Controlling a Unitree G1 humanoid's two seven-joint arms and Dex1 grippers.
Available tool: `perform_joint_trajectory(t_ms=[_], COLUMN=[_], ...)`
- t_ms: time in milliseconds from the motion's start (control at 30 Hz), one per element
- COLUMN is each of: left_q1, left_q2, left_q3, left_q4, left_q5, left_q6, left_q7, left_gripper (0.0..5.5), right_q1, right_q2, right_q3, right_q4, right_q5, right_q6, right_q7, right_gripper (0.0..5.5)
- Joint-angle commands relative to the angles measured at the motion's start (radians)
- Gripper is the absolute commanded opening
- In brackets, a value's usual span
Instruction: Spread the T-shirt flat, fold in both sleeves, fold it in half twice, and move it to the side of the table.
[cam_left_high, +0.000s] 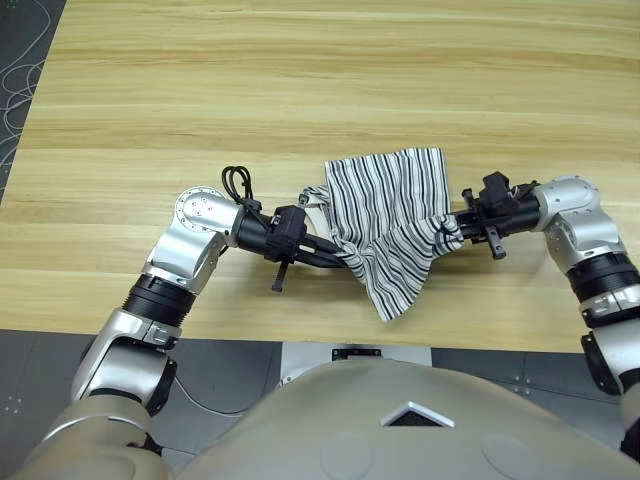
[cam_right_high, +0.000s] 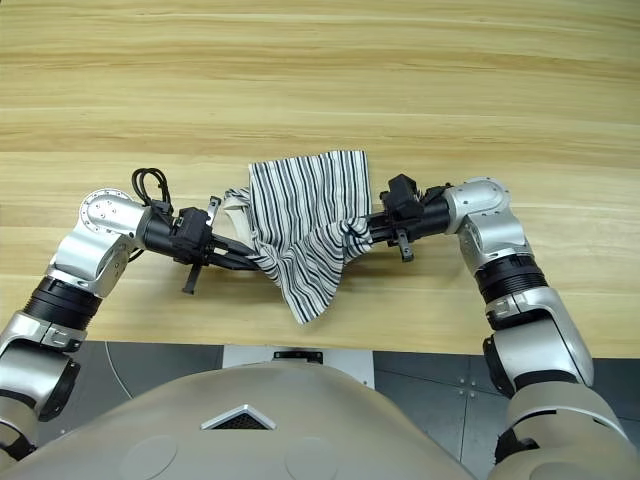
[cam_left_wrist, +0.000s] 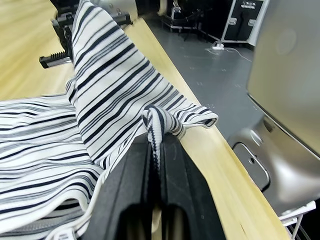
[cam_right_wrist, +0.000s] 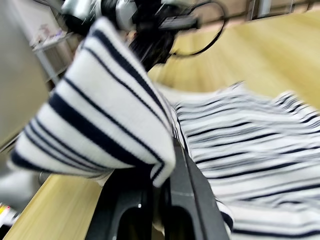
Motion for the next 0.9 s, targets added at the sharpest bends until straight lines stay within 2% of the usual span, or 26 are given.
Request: perform_joint_trajectory(t_ms=[33, 233, 533, 700, 867, 900], left_q1=[-0.024, -0.101, -0.213, -0.264, -0.298, -0.306], left_q2=[-0.033, -0.052, -0.112, -0.155, -0.180, -0.185], left_q3=[0.057, 0.155, 0.251, 0.281, 0.318, 0.323], left_q4=[0.052, 0.229, 0.576, 0.689, 0.756, 0.770], left_q5=[0.005, 0.044, 0.157, 0.198, 0.199, 0.202], left_q6=[0.023, -0.010, -0.115, -0.093, -0.039, -0.024], left_q7=[0.020, 0.024, 0.125, 0.195, 0.226, 0.235], left_gripper=[0.10, 0.10, 0.10, 0.10, 0.10, 0.10], right_q1=[-0.057, -0.128, -0.180, -0.220, -0.279, -0.283], right_q2=[0.071, 0.120, 0.165, 0.217, 0.276, 0.286], right_q3=[-0.091, -0.161, -0.167, -0.155, -0.201, -0.207], right_q4=[0.063, 0.182, 0.327, 0.403, 0.485, 0.495], right_q5=[-0.042, -0.181, -0.399, -0.499, -0.504, -0.504], right_q6=[0.053, 0.024, -0.076, -0.046, 0.074, 0.088], right_q7=[-0.115, -0.250, -0.405, -0.519, -0.614, -0.626], right_gripper=[0.12, 0.12, 0.12, 0.12, 0.12, 0.45])
